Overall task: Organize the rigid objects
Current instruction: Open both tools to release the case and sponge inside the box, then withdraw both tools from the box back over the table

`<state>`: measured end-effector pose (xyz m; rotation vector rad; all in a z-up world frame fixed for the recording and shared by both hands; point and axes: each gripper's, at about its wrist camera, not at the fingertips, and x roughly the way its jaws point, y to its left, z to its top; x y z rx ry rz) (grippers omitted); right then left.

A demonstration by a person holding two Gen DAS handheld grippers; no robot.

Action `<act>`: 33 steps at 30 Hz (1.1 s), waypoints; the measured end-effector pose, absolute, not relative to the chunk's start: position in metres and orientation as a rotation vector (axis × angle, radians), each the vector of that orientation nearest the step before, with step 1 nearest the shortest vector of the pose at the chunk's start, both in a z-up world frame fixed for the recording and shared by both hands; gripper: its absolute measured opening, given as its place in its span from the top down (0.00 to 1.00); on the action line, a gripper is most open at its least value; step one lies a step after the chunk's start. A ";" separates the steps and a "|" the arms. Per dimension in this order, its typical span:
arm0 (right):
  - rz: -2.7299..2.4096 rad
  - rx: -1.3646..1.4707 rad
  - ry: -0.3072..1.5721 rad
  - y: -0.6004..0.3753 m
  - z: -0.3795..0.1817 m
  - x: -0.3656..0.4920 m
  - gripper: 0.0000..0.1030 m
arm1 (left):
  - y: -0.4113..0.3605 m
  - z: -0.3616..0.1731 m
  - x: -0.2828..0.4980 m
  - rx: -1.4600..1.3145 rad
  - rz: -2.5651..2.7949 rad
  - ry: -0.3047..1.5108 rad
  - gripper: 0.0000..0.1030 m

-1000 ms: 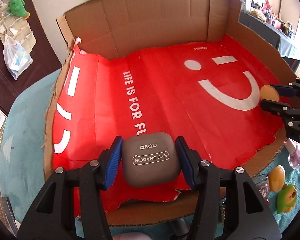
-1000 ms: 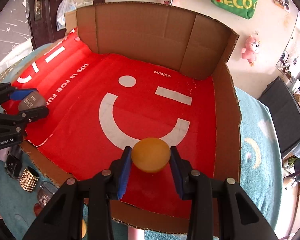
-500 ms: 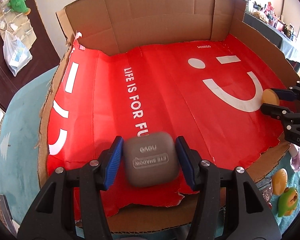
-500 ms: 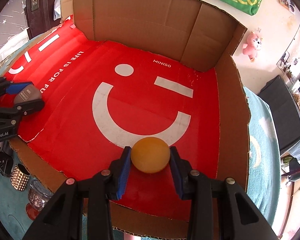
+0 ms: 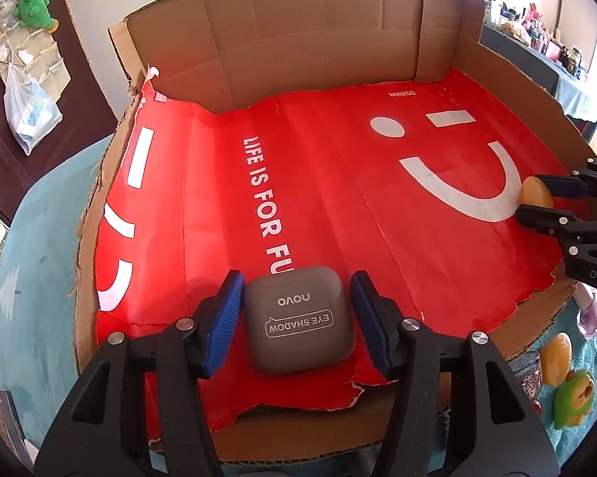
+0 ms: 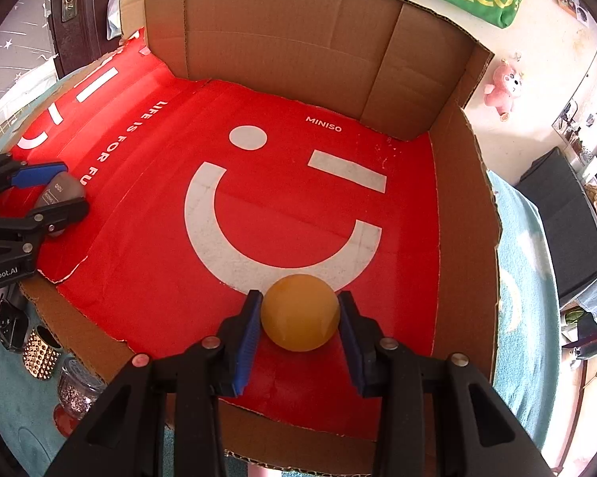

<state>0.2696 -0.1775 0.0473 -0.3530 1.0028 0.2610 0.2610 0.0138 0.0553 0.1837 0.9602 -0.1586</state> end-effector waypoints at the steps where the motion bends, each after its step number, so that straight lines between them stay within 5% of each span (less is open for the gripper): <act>1: 0.263 -0.351 1.004 -0.178 0.047 0.270 0.61 | 0.014 0.056 0.260 0.182 -0.159 0.955 0.48; 24: 0.303 -0.210 0.708 -0.188 0.152 0.189 0.19 | 0.022 0.160 0.158 0.118 -0.149 0.477 0.11; 33: 0.292 -0.195 0.499 -0.188 0.185 0.103 0.01 | 0.024 0.175 0.093 0.036 -0.139 0.330 0.06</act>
